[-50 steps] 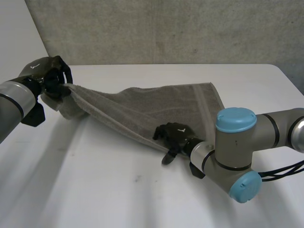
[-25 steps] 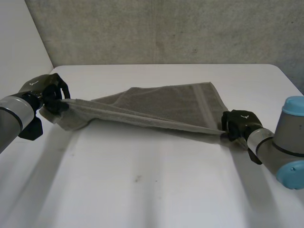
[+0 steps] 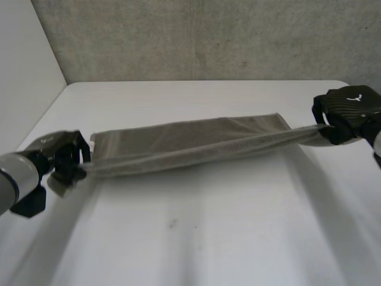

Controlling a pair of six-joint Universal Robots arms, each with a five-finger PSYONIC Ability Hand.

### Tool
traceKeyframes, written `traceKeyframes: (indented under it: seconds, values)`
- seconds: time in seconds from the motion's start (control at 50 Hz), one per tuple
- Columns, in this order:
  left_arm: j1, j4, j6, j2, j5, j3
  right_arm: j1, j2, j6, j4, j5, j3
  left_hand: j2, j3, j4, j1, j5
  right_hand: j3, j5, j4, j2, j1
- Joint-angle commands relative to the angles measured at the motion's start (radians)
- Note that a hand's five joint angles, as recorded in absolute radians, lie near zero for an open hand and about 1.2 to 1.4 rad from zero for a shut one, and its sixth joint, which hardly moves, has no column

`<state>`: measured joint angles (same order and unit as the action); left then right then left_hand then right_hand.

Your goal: Fold the towel.

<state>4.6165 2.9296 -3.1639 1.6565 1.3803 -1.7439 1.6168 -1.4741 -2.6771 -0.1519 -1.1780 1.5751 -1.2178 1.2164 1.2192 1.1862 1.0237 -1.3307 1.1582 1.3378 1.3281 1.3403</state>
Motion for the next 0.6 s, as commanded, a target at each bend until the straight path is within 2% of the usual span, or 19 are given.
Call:
traceKeyframes:
  seconds: [0.02,0.12,0.24,0.3,0.34,0.4,0.48,0.6]
  values:
    - [0.008,-0.078,-0.151,-0.110,0.000,-0.147,-0.047,-0.093,0.252,-0.244,-0.011,-0.003,-0.178,0.180,0.177,0.210,0.198,-0.066,0.064,0.058,0.068,0.056]
    - [0.015,-0.078,-0.203,-0.159,-0.007,-0.213,-0.080,-0.124,0.325,-0.317,-0.002,0.020,-0.178,0.180,0.177,0.210,0.198,-0.066,0.064,0.058,0.068,0.056]
    - [0.019,-0.063,-0.235,-0.146,-0.010,-0.218,-0.092,-0.114,0.341,-0.307,0.001,0.043,-0.178,0.180,0.177,0.210,0.198,-0.066,0.064,0.058,0.068,0.056]
    - [0.019,-0.057,-0.235,-0.132,-0.010,-0.206,-0.080,-0.034,0.335,-0.247,0.017,0.042,-0.178,0.180,0.177,0.210,0.198,-0.066,0.064,0.058,0.068,0.056]
    - [-0.001,-0.031,-0.228,-0.054,-0.007,-0.151,-0.078,0.059,0.319,-0.174,0.012,0.016,-0.178,0.180,0.177,0.210,0.198,-0.066,0.064,0.058,0.068,0.056]
    - [-0.014,-0.017,-0.219,0.023,-0.006,-0.079,-0.077,0.100,0.306,-0.140,0.011,-0.006,-0.178,0.180,0.177,0.210,0.198,-0.066,0.064,0.058,0.068,0.056]
    - [-0.037,-0.014,-0.202,0.113,0.000,0.015,-0.016,0.266,0.247,-0.060,0.005,-0.110,-0.178,0.180,0.177,0.210,0.198,-0.066,0.064,0.058,0.068,0.056]
    - [-0.061,-0.012,-0.147,0.310,0.008,0.234,0.070,0.461,0.230,0.018,-0.063,-0.285,-0.178,0.180,0.177,0.210,0.198,-0.066,0.064,0.058,0.068,0.056]
